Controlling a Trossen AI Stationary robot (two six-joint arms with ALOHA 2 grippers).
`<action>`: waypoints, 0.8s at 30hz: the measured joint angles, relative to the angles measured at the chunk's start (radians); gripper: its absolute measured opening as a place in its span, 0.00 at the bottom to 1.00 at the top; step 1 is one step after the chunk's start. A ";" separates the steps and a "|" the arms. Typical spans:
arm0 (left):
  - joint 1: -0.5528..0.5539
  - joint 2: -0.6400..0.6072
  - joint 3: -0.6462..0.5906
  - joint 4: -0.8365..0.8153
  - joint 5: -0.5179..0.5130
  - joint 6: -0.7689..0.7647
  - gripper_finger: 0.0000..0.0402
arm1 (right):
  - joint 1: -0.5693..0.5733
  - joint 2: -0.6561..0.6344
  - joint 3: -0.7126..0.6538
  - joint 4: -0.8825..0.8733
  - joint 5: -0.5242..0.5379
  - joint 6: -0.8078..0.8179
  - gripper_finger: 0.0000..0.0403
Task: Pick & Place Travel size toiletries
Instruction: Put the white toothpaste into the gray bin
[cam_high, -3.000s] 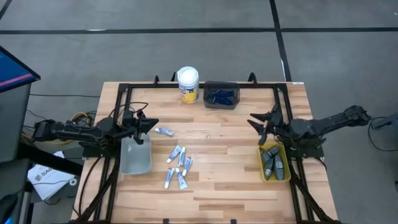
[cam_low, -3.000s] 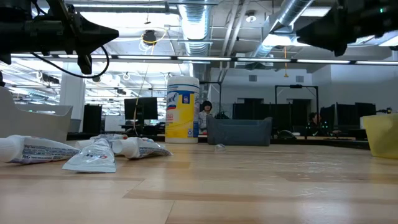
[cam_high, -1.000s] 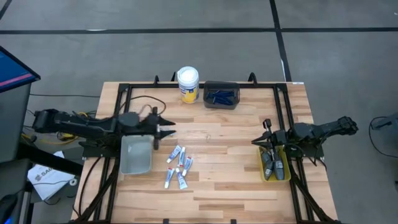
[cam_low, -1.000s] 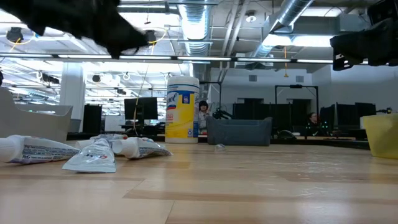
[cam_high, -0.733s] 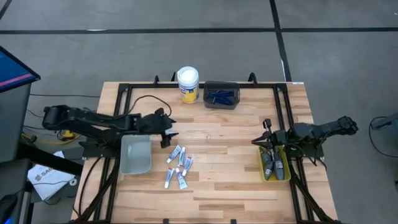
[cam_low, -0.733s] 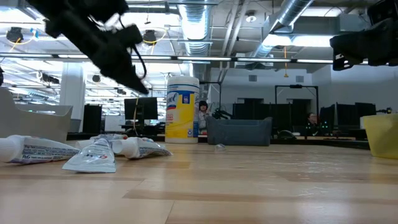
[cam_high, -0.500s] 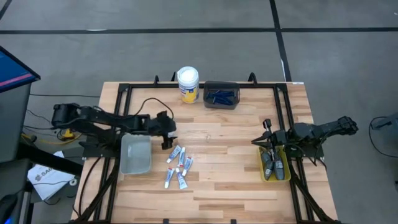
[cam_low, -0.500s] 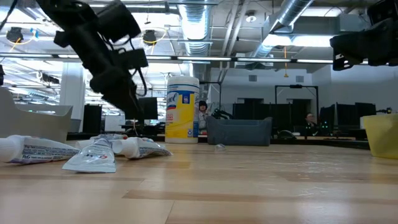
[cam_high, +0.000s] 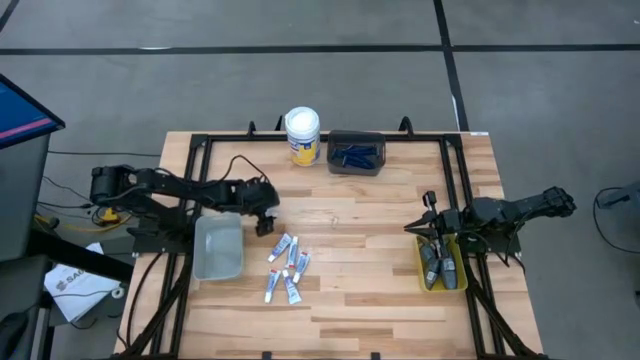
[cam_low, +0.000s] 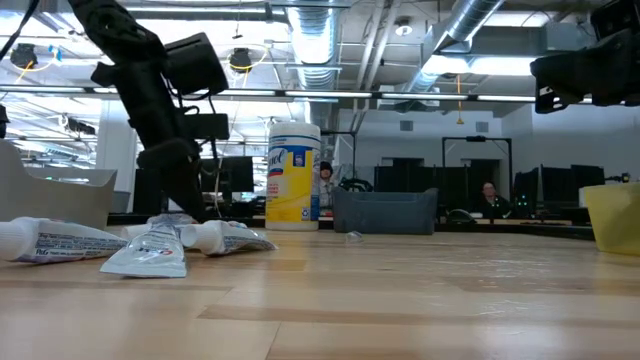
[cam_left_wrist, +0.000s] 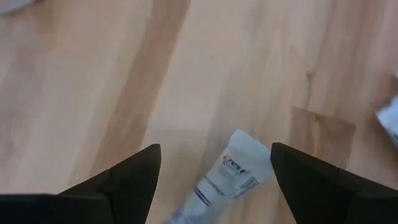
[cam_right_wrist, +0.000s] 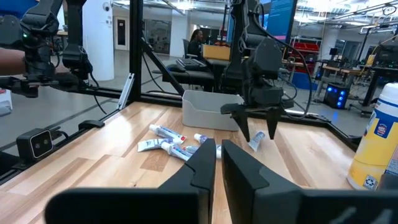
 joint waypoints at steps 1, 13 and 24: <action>-0.003 0.000 0.000 -0.006 0.009 0.008 0.75 | 0.000 0.000 0.000 0.000 0.000 0.000 0.05; -0.007 -0.008 -0.001 -0.001 0.062 -0.025 0.75 | 0.000 0.000 0.000 0.000 0.000 0.000 0.05; -0.117 -0.019 0.016 -0.063 0.007 0.130 0.75 | 0.000 0.000 0.000 0.000 -0.001 0.000 0.04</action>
